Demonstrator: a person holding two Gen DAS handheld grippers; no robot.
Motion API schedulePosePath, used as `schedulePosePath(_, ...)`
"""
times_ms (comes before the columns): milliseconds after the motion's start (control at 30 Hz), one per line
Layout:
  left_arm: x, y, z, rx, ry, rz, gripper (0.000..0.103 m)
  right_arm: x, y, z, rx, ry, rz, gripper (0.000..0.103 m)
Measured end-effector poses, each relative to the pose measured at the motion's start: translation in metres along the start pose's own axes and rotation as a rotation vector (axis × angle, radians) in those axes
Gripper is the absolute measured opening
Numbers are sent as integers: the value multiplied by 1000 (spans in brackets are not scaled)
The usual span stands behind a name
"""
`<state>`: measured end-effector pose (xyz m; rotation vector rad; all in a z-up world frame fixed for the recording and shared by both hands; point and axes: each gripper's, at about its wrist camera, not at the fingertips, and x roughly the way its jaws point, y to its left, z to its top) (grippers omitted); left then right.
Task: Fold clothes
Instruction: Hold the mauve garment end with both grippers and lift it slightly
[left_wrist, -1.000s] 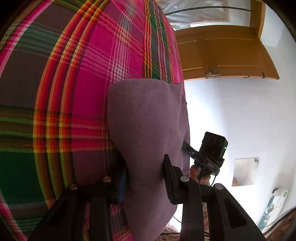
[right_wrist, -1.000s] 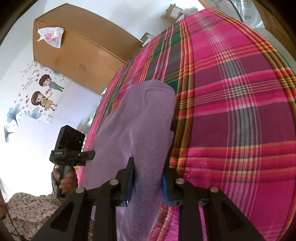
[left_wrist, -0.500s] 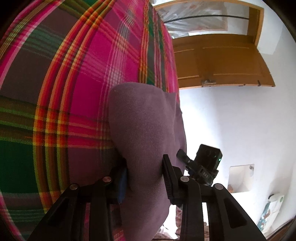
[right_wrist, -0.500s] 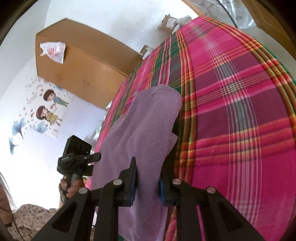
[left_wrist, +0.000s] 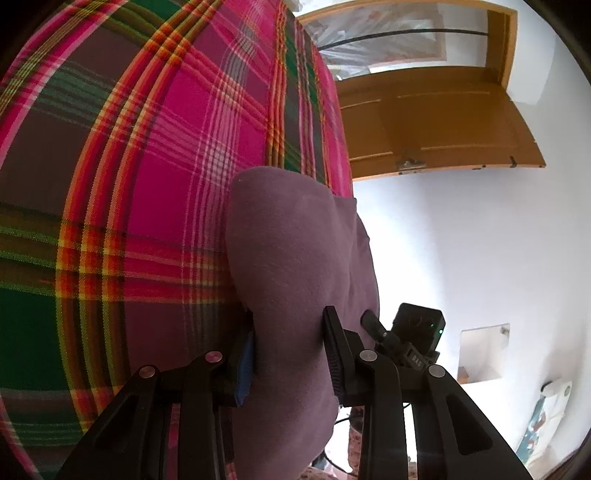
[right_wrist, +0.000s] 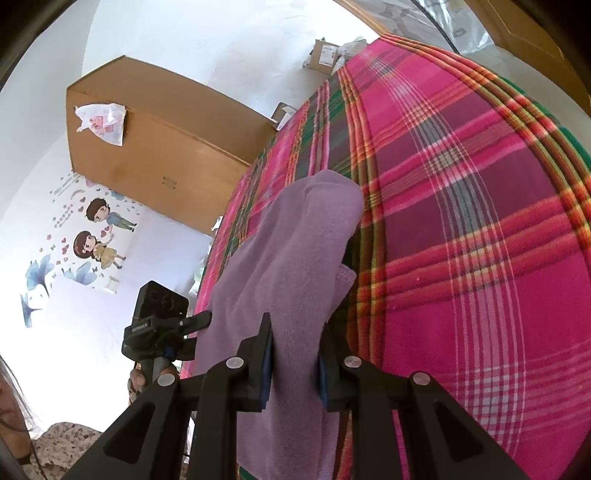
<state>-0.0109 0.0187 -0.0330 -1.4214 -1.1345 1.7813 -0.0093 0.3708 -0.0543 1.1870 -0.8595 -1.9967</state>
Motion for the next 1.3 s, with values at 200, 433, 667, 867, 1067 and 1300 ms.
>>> schedulePosePath(200,15,1,11,-7,7,2,36,4,-2,-2,23,-10,-9,20)
schedulePosePath(433,20,-5,26,0,-9,-5,33,-2,4,-5,34,-29,1,20)
schedulePosePath(667,20,-14,35,19,-36,-38,32,-3,25,-1,9,-40,31,20)
schedulePosePath(867,11,-19,48,31,-71,-46,32,6,40,4,-14,-30,45,20)
schedulePosePath(1067,1,-16,56,22,-105,-41,32,24,50,9,-22,-8,56,20)
schedulePosePath(1300,-11,-12,65,16,-133,-16,32,41,52,8,-24,17,64,20)
